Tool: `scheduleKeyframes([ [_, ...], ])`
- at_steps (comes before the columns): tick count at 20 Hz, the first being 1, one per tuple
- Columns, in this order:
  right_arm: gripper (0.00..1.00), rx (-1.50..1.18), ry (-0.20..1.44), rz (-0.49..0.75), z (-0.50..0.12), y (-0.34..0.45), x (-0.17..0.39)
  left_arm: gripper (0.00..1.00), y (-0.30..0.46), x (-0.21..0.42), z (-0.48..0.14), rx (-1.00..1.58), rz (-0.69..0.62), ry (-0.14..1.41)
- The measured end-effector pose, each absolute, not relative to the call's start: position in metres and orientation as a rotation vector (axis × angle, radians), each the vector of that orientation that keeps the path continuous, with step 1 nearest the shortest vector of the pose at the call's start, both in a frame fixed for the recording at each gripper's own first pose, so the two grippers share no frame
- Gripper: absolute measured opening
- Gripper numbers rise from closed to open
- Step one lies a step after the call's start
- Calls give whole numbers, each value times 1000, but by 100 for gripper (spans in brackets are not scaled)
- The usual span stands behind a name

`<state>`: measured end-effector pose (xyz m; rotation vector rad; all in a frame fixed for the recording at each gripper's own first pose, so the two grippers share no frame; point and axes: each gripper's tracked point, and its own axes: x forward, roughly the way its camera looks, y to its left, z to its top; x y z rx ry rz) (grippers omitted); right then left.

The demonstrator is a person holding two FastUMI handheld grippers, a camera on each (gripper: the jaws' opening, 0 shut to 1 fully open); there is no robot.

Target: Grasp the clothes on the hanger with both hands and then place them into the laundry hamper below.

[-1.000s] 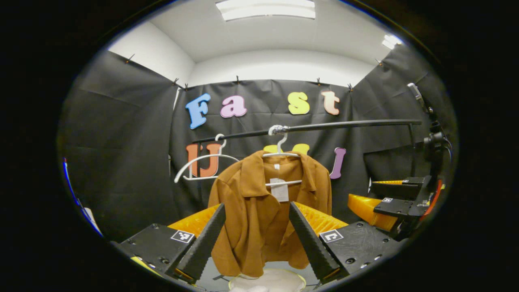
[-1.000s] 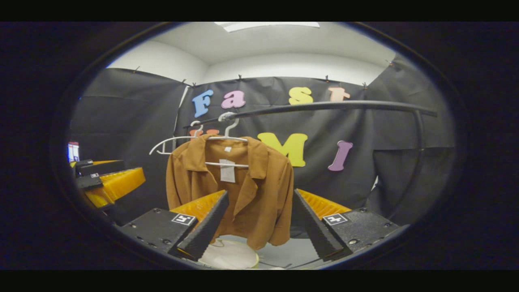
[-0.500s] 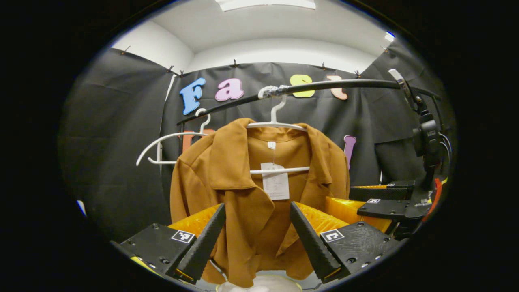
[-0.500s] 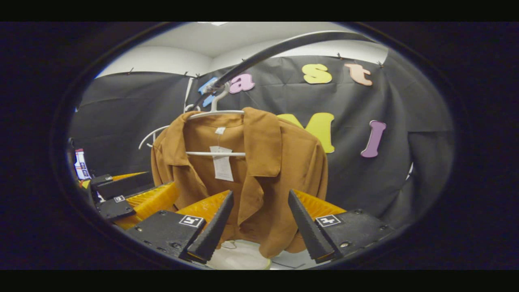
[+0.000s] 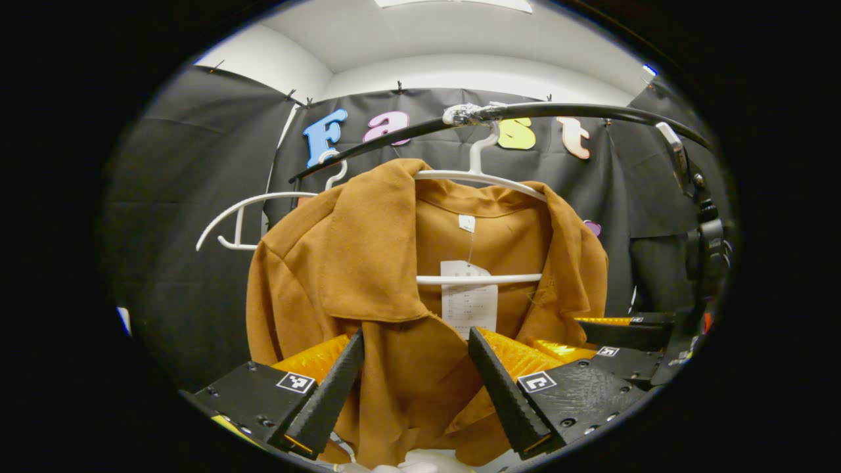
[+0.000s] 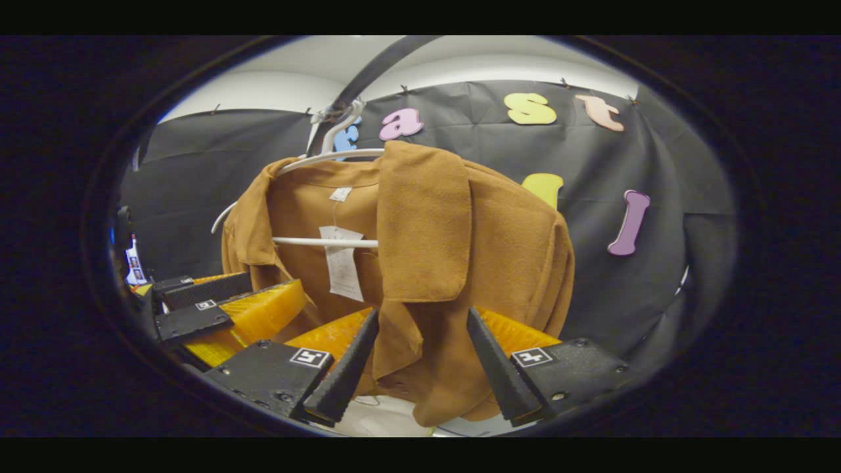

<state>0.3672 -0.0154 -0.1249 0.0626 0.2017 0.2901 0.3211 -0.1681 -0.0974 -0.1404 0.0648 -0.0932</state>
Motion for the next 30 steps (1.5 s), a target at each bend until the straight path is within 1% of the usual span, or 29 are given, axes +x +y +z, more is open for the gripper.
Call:
scheduleKeyframes([
  [1, 86, 63, 204, 292, -126, -17, 371, 97, -171, 324, -97, -146, -96, 65],
  [2, 87, 64, 202, 294, -126, -19, 374, 100, -171, 326, -99, -140, -87, 66],
  [3, 87, 62, 202, 294, -126, -20, 376, 100, -167, 329, -100, -129, -70, 64],
  [4, 87, 61, 199, 294, -126, -18, 377, 96, -163, 333, -103, -121, -49, 71],
  [5, 87, 61, 199, 297, -126, -16, 378, 100, -161, 338, -107, -127, -42, 84],
  [6, 86, 63, 201, 302, -127, -13, 380, 100, -160, 343, -109, -140, -36, 92],
  [7, 86, 66, 201, 302, -128, -10, 383, 97, -158, 347, -110, -148, -27, 94],
  [8, 87, 67, 205, 311, -130, -6, 385, 97, -154, 351, -109, -149, -15, 89],
  [9, 86, 68, 204, 313, -130, -2, 388, 92, -153, 353, -109, -146, -10, 86],
  [10, 82, 71, 199, 318, -129, 1, 390, 87, -151, 355, -110, -138, 2, 88],
  [11, 73, 68, 199, 316, -130, 3, 391, 81, -146, 359, -112, -129, 10, 93],
  [12, 68, 70, 195, 327, -128, 4, 393, 76, -141, 359, -113, -120, 27, 96],
  [13, 57, 74, 191, 335, -128, 7, 394, 71, -137, 362, -115, -112, 37, 103],
  [14, 51, 77, 187, 330, -126, 5, 395, 66, -134, 364, -118, -108, 40, 112],
  [15, 39, 79, 184, 325, -127, 2, 398, 44, -132, 365, -119, -108, 42, 119],
  [17, 16, 98, 199, 350, -128, 4, 396, 18, -126, 367, -125, -119, 43, 138],
  [18, 13, 109, 204, 361, -127, 3, 396, 5, -128, 367, -124, -122, 23, 142],
  [19, 9, 115, 211, 368, -130, -1, 396, 13, -125, 370, -125, -118, 30, 147],
  [20, 7, 115, 215, 375, -129, -2, 396, 2, -123, 363, -124, -116, 31, 147],
  [21, 5, 114, 217, 387, -130, -3, 393, 0, -121, 365, -125, -114, 40, 149],
  [22, 5, 116, 219, 390, -131, -5, 392, 1, -121, 363, -126, -115, 40, 155],
  [23, 5, 125, 220, 413, -129, -6, 391, 6, -119, 363, -126, -114, 43, 154],
  [24, 5, 147, 223, 439, -129, -5, 389, 0, -116, 360, -126, -122, 46, 155],
  [26, 4, 177, 237, 461, -129, -12, 389, 4, -113, 355, -124, -126, 38, 158],
  [27, 4, 193, 239, 472, -129, -18, 390, 4, -109, 352, -123, -120, 38, 157],
  [30, 4, 318, 256, 587, -126, -19, 386, 3, -94, 343, -120, -139, 43, 159],
])
